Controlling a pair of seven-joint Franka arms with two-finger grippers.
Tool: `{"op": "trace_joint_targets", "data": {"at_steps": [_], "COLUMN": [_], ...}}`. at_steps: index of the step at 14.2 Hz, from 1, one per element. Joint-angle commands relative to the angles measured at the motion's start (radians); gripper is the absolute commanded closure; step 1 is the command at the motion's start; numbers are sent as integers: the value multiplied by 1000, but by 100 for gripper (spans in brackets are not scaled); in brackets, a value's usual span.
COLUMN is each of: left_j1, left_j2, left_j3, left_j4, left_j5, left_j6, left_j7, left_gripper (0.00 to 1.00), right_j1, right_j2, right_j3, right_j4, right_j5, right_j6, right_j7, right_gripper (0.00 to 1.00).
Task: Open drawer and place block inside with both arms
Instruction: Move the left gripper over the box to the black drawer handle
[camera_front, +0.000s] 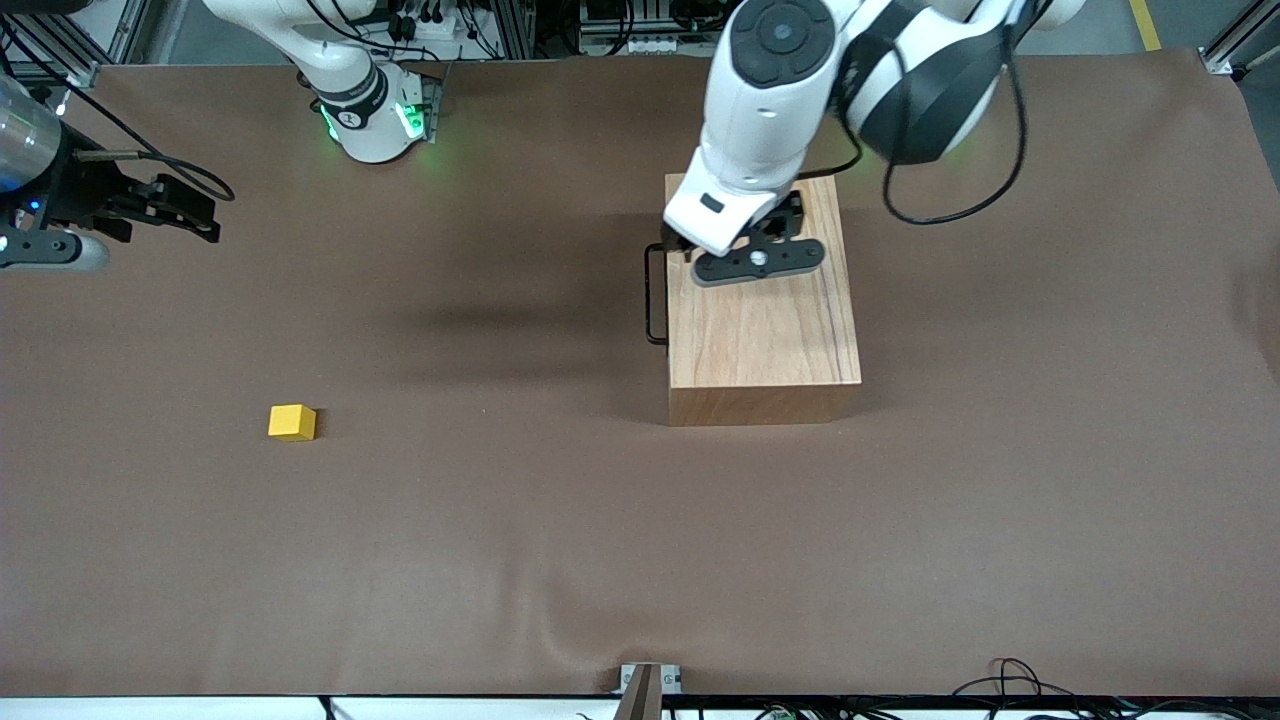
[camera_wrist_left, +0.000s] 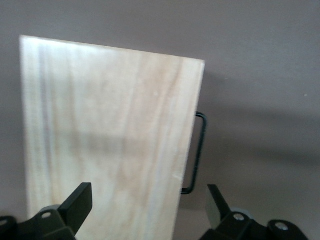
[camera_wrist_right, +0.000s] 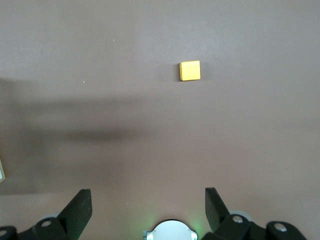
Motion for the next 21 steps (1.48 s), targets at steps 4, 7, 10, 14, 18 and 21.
{"op": "trace_joint_targets", "data": {"at_steps": [4,7,10,14,18,21], "left_j1": [-212,-346,-432,-460,-470,-467], "left_j2": [115,201,235,270,309,326], "left_j3": [103,212,284,312,305,303], "left_j4": [52,96,99,98,89,89], "left_j5": [42,44,44,86,96,93], "left_j6": [60,118,141,189,190,195], "left_j7": [-148,-222,-225,-124,-90,-76], "left_gripper": [0,0,0,0,0,0], "right_j1": [3,3,-9,9,24,32], "right_j2": [-14,-11,-8,-14,-9,-11], "right_j3": [-4,-2,-4,-2,-2,-2], "right_j4": [-27,-26,-44,-52,-108,-125], "right_j5": [10,10,1,-1,-1,-1], "right_j6": [-17,-3,53,64,125,145], "right_j7": [-9,-9,-9,-4,0,0], "right_gripper": [0,0,0,0,0,0]}}
